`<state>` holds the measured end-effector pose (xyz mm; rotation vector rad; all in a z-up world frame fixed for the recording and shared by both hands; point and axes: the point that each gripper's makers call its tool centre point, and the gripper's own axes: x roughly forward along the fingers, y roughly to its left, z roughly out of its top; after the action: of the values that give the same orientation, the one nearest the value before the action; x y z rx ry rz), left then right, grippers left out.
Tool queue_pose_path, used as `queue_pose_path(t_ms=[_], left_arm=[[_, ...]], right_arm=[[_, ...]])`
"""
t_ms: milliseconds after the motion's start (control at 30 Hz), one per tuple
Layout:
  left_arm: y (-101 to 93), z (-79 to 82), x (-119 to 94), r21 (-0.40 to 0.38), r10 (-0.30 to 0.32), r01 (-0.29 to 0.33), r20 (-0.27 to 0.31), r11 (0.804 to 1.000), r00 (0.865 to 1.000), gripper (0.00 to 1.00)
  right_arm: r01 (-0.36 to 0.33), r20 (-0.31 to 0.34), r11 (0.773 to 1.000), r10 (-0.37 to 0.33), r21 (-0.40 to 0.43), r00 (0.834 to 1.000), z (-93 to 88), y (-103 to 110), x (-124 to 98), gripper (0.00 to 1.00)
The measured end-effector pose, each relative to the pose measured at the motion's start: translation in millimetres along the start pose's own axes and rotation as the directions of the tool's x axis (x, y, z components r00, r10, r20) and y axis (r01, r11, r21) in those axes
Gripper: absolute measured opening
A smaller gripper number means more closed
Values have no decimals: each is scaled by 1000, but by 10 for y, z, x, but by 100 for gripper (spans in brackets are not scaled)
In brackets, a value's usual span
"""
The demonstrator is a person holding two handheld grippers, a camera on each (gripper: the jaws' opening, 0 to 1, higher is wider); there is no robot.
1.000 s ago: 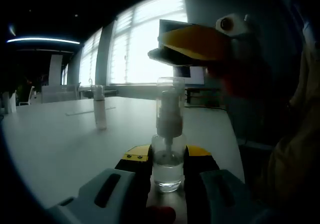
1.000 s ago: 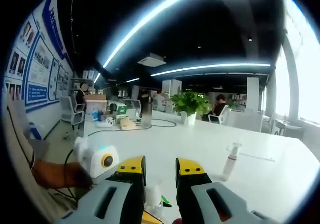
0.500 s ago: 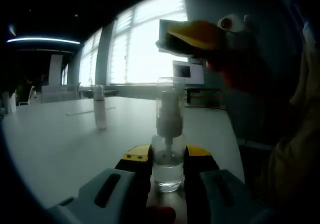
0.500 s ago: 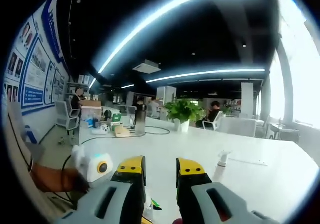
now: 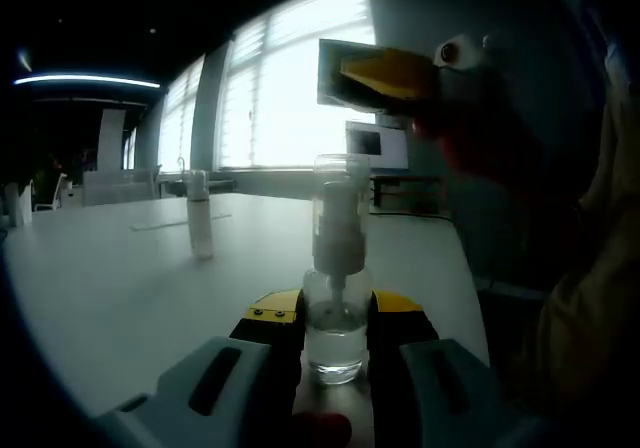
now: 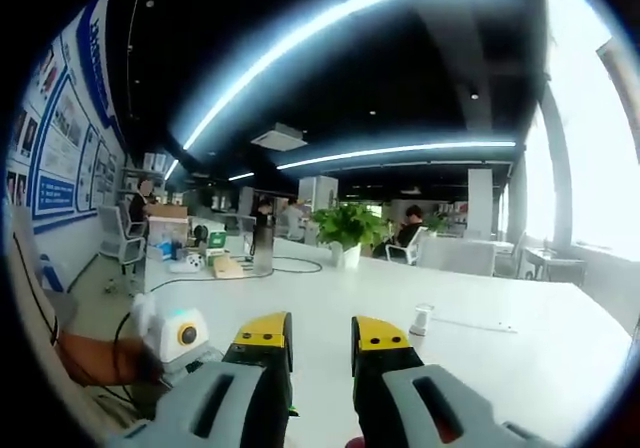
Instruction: Clamp pump bottle remove cover press pump head put on cover
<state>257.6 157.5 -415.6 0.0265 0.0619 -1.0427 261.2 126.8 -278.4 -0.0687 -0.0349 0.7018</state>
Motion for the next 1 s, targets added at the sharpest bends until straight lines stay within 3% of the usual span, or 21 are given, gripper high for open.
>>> queue_pose_path(t_ms=[433,1000], left_arm=[[-4,4,3,0,-1,1,0,1000,1000,15],[-1,1,1,-1,0,0,0,1000,1000,15]], right_arm=[[55,-34,998,-54,13,998,-169,-217,-69,17],[73,-51,996,-70,51,996,-357,-331,-144,12]])
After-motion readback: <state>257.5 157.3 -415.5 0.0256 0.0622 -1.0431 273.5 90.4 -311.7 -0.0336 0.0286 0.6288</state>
